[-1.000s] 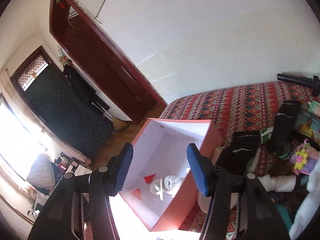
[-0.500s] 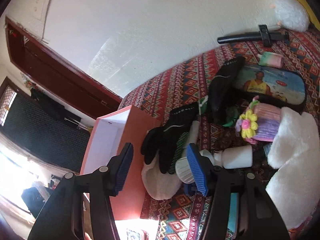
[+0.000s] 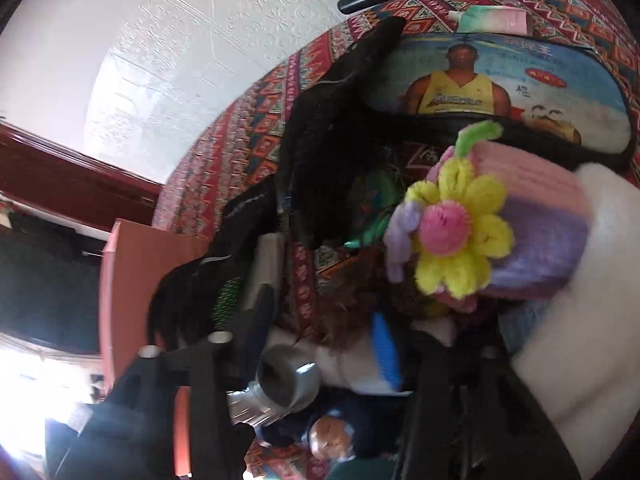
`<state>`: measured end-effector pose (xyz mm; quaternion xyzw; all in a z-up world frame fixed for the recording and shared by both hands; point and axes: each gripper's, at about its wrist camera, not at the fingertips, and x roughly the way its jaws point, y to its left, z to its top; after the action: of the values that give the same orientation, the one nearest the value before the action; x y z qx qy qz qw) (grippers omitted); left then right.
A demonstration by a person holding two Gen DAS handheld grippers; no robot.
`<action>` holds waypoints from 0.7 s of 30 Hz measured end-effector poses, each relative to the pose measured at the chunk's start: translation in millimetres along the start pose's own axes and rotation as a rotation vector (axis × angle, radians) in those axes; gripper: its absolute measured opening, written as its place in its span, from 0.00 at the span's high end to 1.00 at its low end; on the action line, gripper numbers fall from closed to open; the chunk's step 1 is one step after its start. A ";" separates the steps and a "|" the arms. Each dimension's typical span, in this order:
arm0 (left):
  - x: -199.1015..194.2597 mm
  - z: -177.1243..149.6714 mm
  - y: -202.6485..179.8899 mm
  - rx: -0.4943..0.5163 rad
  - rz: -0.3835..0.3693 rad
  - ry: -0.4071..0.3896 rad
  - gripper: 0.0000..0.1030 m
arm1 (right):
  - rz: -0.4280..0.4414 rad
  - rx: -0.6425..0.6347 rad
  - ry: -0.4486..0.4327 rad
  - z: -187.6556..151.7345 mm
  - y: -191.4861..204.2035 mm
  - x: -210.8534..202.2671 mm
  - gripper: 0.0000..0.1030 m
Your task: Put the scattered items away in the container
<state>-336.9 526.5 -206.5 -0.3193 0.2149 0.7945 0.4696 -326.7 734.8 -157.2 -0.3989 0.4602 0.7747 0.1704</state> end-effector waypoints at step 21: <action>-237.2 -22.4 22.2 -0.045 0.059 -0.342 0.29 | 0.537 0.110 -0.358 -111.7 -16.4 -175.1 0.90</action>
<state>-265.4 357.3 -53.0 -0.1835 0.1234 0.8554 0.4684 -155.6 666.5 -59.8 -0.1109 0.5527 0.8239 0.0595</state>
